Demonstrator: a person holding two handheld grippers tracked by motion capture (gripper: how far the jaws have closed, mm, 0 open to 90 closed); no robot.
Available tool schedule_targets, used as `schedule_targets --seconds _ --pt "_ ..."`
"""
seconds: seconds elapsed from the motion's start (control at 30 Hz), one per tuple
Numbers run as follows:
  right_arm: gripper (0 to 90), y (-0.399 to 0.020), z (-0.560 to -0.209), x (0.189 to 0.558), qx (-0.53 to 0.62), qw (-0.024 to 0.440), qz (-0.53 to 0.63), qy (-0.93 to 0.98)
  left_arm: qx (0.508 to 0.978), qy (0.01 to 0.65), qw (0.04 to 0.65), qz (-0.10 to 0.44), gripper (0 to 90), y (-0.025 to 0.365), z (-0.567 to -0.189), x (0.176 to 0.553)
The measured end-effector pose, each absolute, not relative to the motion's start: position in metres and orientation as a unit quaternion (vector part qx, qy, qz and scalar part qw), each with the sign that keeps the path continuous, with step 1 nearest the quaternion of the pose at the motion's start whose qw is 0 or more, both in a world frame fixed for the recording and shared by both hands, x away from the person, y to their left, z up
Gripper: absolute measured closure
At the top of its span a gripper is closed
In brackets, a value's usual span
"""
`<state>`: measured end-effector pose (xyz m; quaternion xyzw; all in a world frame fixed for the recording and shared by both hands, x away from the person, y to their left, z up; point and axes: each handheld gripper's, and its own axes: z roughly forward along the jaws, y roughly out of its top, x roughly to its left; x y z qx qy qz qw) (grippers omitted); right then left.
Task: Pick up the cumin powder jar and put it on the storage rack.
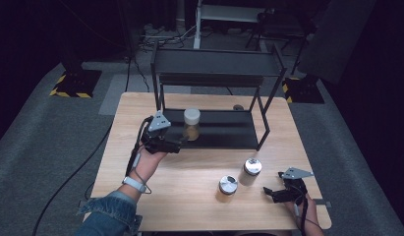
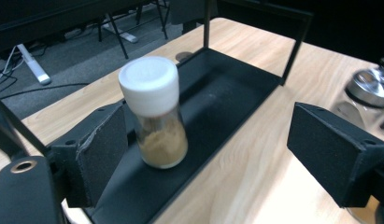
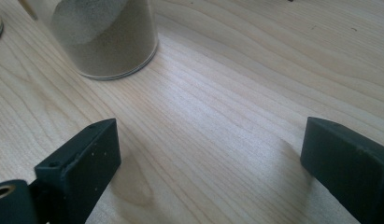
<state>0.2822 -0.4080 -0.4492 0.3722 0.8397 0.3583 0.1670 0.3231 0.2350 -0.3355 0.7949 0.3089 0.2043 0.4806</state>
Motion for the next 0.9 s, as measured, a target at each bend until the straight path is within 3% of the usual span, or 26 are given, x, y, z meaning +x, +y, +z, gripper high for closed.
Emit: schedule_targets --seconds 0.27,0.9 --pt "4.7 -0.408 -0.449 0.282 0.374 0.168 0.358 0.839 0.805 0.295 0.473 0.205 11.8 0.242 -0.346 0.291" --pt "4.7 -0.407 -0.449 0.281 0.376 0.169 0.357 0.838 0.825 0.29 0.444 0.192 11.9 0.24 -0.405 0.257"
